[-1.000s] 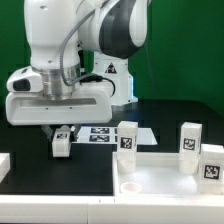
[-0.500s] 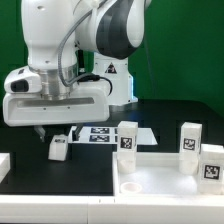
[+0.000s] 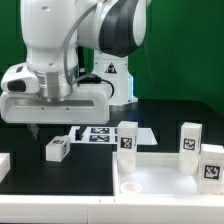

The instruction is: Assemble square table

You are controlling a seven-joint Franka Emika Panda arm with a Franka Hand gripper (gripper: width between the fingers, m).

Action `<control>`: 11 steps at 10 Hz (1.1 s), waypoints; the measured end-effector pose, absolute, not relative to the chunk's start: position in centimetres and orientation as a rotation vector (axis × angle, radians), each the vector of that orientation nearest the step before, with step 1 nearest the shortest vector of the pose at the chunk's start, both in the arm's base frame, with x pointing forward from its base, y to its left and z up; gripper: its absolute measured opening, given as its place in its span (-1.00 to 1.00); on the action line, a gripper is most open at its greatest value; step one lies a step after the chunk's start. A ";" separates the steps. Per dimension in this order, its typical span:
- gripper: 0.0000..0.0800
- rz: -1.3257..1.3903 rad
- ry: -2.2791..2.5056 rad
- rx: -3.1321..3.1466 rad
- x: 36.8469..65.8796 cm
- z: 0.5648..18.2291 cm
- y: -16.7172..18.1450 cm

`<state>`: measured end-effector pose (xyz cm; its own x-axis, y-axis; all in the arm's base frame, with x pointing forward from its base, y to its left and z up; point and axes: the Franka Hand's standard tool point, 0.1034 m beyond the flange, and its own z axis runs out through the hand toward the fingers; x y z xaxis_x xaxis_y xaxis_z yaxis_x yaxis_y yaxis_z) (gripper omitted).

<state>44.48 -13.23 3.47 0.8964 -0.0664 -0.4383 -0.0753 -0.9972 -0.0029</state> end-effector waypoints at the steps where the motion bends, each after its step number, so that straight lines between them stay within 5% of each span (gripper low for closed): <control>1: 0.62 0.869 0.201 -2.970 45.1 3.7 -13.7; 5: 0.62 1.298 0.355 -2.760 44.8 4.7 -13.1; 11: 0.62 1.312 0.327 -2.710 44.9 3.2 -13.8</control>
Offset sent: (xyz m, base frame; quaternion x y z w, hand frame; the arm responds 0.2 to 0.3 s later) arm -0.0013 0.0238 0.0018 0.0606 -0.1454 0.0545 0.9860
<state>44.88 -13.80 3.19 0.6027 -0.1440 -0.7849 -0.2415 -0.9704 -0.0075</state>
